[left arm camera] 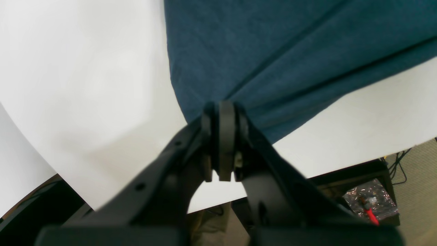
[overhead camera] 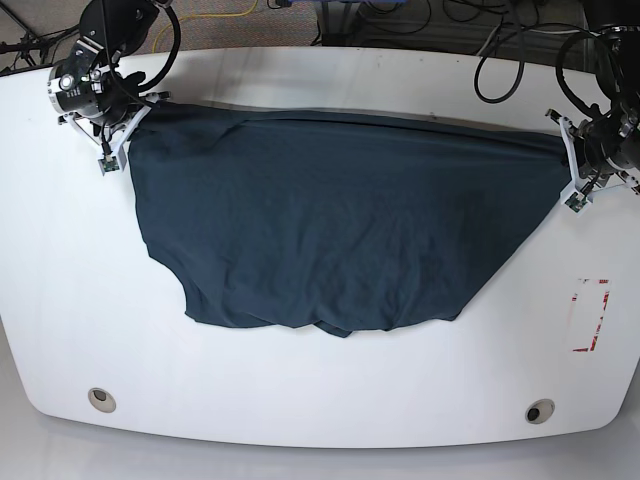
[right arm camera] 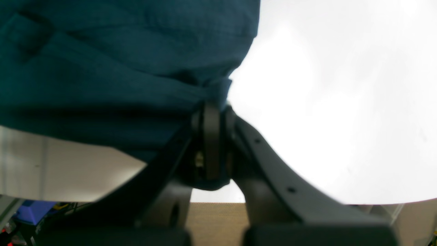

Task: Fold the T-shirt properly
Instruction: 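Lay the shirt flat, stretching it between both grippers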

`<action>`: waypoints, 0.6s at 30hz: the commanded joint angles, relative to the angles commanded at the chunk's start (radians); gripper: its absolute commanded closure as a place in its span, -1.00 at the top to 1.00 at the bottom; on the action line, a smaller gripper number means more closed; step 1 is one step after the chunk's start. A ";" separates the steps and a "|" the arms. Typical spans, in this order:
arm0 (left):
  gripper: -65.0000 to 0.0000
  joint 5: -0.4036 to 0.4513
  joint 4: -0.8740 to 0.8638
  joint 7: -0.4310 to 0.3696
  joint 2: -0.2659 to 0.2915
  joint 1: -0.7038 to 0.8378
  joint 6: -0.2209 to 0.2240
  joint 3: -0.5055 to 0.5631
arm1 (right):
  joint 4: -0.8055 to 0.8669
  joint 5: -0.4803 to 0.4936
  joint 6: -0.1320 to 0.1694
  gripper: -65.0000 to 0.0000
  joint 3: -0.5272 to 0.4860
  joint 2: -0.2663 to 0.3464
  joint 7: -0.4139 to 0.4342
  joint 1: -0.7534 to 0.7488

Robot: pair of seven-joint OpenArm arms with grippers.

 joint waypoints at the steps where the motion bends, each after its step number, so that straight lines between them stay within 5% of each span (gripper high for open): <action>1: -1.00 0.000 0.000 0.000 0.000 0.006 0.000 0.002 | 0.000 0.000 0.000 -1.00 0.002 0.000 0.000 0.000; 12: -0.99 0.003 -0.003 0.000 -0.005 0.075 0.000 0.005 | 0.000 0.000 0.000 -1.00 0.003 0.000 0.000 0.000; 18: -0.71 0.087 -0.003 0.000 -0.002 0.081 0.000 0.009 | 0.000 0.000 0.000 -1.00 -0.002 0.000 0.000 0.000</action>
